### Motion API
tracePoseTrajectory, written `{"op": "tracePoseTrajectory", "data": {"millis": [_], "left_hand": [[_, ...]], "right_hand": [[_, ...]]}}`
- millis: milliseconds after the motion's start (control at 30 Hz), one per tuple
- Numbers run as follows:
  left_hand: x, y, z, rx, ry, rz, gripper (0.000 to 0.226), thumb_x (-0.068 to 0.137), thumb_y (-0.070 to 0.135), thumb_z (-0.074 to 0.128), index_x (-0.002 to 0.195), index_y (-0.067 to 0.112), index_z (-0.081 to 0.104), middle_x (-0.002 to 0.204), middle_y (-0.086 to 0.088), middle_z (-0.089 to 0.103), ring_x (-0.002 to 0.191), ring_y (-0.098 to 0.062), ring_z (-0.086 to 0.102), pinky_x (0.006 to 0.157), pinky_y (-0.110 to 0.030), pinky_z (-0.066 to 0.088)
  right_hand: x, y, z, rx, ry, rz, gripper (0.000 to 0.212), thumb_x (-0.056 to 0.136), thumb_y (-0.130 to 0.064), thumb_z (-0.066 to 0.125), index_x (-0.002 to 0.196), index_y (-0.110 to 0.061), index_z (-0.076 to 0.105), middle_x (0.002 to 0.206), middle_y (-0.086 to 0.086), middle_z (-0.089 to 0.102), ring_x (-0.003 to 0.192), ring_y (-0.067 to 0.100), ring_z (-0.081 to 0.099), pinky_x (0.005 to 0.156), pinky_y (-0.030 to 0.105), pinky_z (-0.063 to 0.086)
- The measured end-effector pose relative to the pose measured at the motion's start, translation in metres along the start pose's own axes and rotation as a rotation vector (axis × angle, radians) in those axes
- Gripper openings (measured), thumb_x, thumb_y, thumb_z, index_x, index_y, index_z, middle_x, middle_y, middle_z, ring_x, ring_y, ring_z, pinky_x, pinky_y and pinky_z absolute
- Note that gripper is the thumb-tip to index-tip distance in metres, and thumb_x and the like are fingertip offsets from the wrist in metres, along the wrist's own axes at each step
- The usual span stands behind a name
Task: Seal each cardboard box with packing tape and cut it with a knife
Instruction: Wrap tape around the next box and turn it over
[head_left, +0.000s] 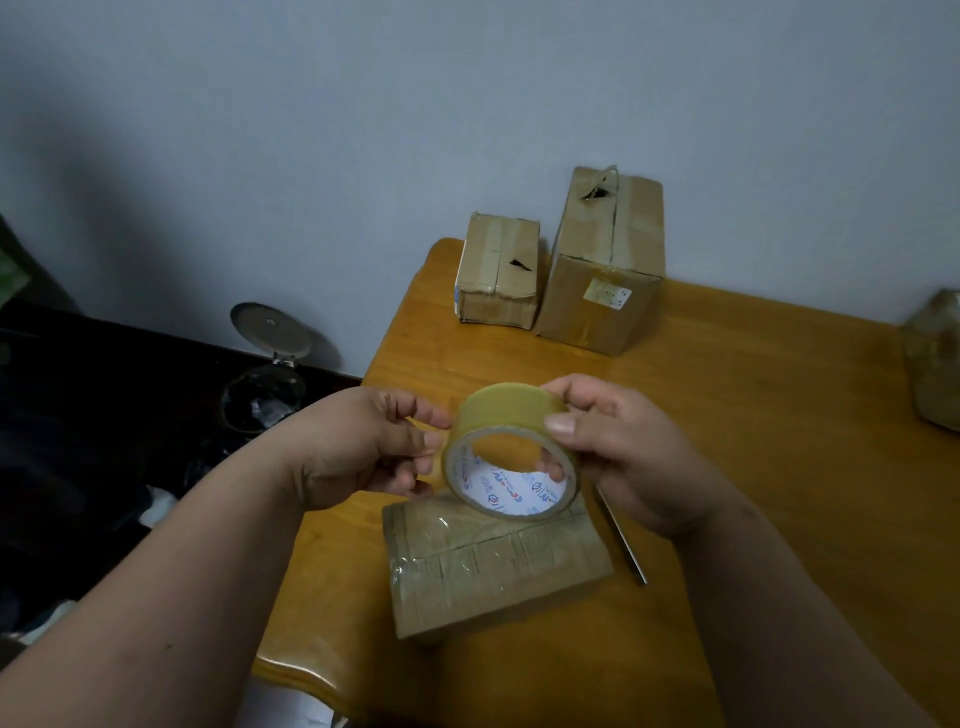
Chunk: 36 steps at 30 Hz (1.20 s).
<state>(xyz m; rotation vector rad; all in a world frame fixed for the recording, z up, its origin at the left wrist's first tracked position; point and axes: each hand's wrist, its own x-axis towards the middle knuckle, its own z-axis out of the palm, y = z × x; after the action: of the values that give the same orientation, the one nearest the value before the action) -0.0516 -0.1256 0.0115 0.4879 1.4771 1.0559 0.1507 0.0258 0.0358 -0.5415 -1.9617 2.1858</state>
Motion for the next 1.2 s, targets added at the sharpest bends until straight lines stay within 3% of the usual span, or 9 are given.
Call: {"op": "tracePoseTrajectory", "data": {"millis": [133, 233, 367, 567, 767, 867, 1000, 1133, 1200], "left_hand": [[0.001, -0.001, -0.001, 0.214, 0.013, 0.024, 0.002, 0.088, 0.003, 0.064, 0.09, 0.003, 0.066, 0.064, -0.009, 0.065, 0.049, -0.014, 0.058, 0.074, -0.041, 0.059], [0.001, -0.001, -0.008, 0.229, 0.039, 0.035, 0.006, 0.093, 0.005, 0.061, 0.087, 0.004, 0.062, 0.062, -0.007, 0.064, 0.048, -0.013, 0.056, 0.073, -0.041, 0.061], [-0.006, 0.001, -0.024, 0.232, 0.015, 0.064, 0.008, 0.095, 0.003, 0.058, 0.087, 0.006, 0.06, 0.063, -0.008, 0.061, 0.048, -0.012, 0.051, 0.064, -0.035, 0.059], [-0.007, 0.007, -0.035, 0.348, 0.024, 0.126, 0.007, 0.096, 0.005, 0.058, 0.089, 0.005, 0.06, 0.064, -0.007, 0.059, 0.048, -0.009, 0.051, 0.064, -0.033, 0.061], [0.016, 0.028, -0.017, 0.569, -0.084, 0.204, 0.01, 0.094, 0.005, 0.06, 0.085, 0.01, 0.062, 0.069, -0.005, 0.061, 0.063, -0.012, 0.059, 0.066, -0.029, 0.058], [0.036, 0.04, -0.009, 0.695, -0.181, 0.237, 0.009, 0.093, 0.007, 0.062, 0.086, 0.011, 0.065, 0.073, -0.006, 0.064, 0.068, -0.012, 0.059, 0.068, -0.029, 0.054], [0.066, 0.037, 0.005, 0.858, -0.308, 0.202, 0.012, 0.092, 0.006, 0.063, 0.086, 0.016, 0.067, 0.073, -0.002, 0.066, 0.069, -0.009, 0.058, 0.07, -0.028, 0.05], [0.087, 0.025, 0.014, 0.955, -0.388, 0.184, 0.018, 0.091, 0.005, 0.063, 0.082, 0.02, 0.066, 0.07, 0.003, 0.065, 0.063, -0.003, 0.053, 0.067, -0.022, 0.044], [0.092, 0.021, 0.017, 1.008, -0.406, 0.2, 0.019, 0.091, 0.007, 0.063, 0.081, 0.024, 0.065, 0.071, 0.005, 0.066, 0.066, 0.0, 0.054, 0.071, -0.019, 0.044]], "right_hand": [[-0.005, 0.003, 0.009, 0.061, 0.065, 0.065, 0.018, 0.078, -0.018, 0.059, 0.085, -0.001, 0.061, 0.075, 0.015, 0.06, 0.071, 0.023, 0.055, 0.066, 0.03, 0.046], [-0.005, 0.007, 0.023, 0.024, 0.097, 0.076, 0.015, 0.078, -0.02, 0.059, 0.081, -0.005, 0.057, 0.08, 0.017, 0.052, 0.078, 0.029, 0.045, 0.072, 0.04, 0.036], [-0.005, 0.007, 0.038, -0.058, 0.076, 0.088, 0.019, 0.081, -0.023, 0.058, 0.085, -0.005, 0.055, 0.078, 0.018, 0.056, 0.078, 0.03, 0.051, 0.075, 0.043, 0.039], [-0.023, -0.008, 0.038, -0.439, 0.137, 0.142, 0.024, 0.08, -0.044, 0.057, 0.077, -0.02, 0.061, 0.067, -0.003, 0.062, 0.06, 0.009, 0.057, 0.056, 0.023, 0.043], [-0.051, -0.014, 0.024, -0.729, 0.179, 0.462, 0.037, 0.09, -0.053, 0.057, 0.073, -0.021, 0.061, 0.059, -0.009, 0.056, 0.049, 0.0, 0.049, 0.049, 0.017, 0.039], [-0.062, -0.008, 0.024, -0.596, 0.27, 0.571, 0.04, 0.087, -0.054, 0.059, 0.077, -0.016, 0.065, 0.064, -0.003, 0.062, 0.054, 0.006, 0.055, 0.052, 0.022, 0.041], [-0.072, 0.005, 0.029, -0.521, 0.297, 0.664, 0.035, 0.089, -0.052, 0.055, 0.087, -0.019, 0.067, 0.087, 0.006, 0.071, 0.079, 0.02, 0.067, 0.067, 0.03, 0.047], [-0.08, 0.019, 0.035, -0.387, 0.269, 0.711, 0.022, 0.093, -0.046, 0.057, 0.086, -0.028, 0.068, 0.084, -0.011, 0.07, 0.075, 0.0, 0.065, 0.062, 0.017, 0.045], [-0.081, 0.026, 0.038, -0.303, 0.271, 0.731, 0.018, 0.093, -0.043, 0.058, 0.089, -0.027, 0.068, 0.089, -0.009, 0.07, 0.081, 0.005, 0.067, 0.067, 0.02, 0.048]]}}
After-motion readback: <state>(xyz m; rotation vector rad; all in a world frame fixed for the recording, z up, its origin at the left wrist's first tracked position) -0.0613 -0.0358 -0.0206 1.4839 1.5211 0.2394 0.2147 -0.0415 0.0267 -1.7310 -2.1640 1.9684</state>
